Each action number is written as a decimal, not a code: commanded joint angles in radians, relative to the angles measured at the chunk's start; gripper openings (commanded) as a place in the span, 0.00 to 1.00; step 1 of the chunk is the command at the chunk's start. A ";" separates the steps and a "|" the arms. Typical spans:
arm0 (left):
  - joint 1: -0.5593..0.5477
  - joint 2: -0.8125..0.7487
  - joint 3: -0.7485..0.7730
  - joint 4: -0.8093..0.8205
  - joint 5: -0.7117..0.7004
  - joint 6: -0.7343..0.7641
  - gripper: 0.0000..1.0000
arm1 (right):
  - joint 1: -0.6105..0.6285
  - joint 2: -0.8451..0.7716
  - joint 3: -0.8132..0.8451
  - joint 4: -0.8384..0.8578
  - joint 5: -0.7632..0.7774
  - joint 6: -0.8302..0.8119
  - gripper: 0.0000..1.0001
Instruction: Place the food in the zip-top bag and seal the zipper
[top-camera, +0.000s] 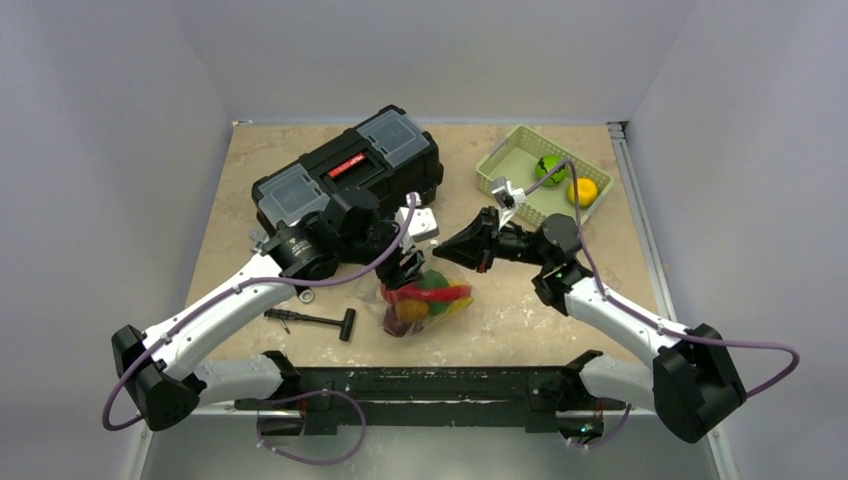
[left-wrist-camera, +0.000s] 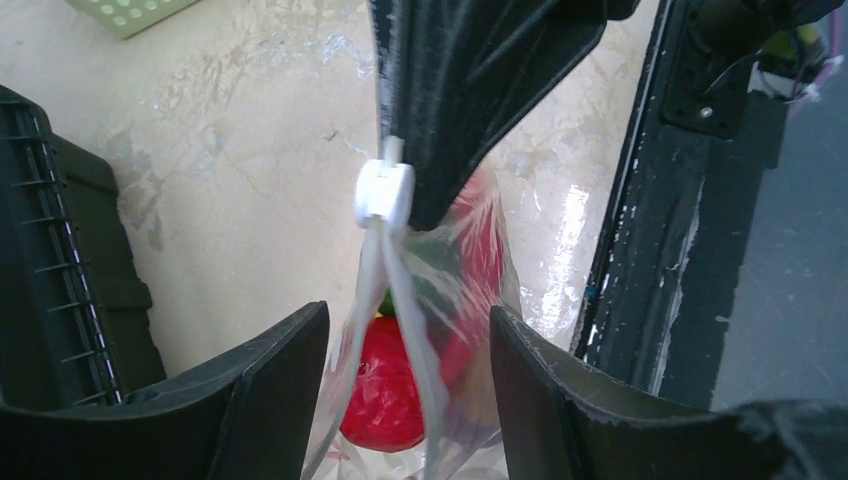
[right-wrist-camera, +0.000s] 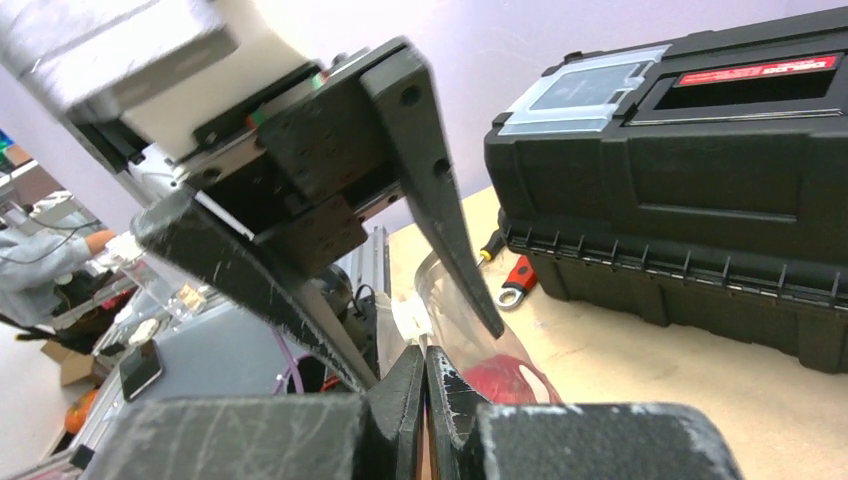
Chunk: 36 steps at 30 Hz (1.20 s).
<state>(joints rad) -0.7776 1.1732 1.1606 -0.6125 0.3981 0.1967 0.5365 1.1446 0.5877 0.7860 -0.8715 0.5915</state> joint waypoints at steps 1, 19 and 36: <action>-0.054 -0.034 -0.032 0.103 -0.170 0.034 0.55 | 0.004 -0.026 0.016 0.012 0.068 0.028 0.00; -0.039 -0.051 -0.011 0.060 -0.088 0.066 0.00 | 0.071 -0.103 0.123 -0.431 0.104 -0.283 0.13; -0.018 -0.047 0.008 0.020 0.014 0.057 0.00 | 0.119 -0.135 0.224 -0.632 0.191 -0.439 0.60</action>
<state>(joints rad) -0.8051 1.1515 1.1305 -0.5968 0.3557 0.2459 0.6544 1.0176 0.7425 0.1825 -0.6727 0.1871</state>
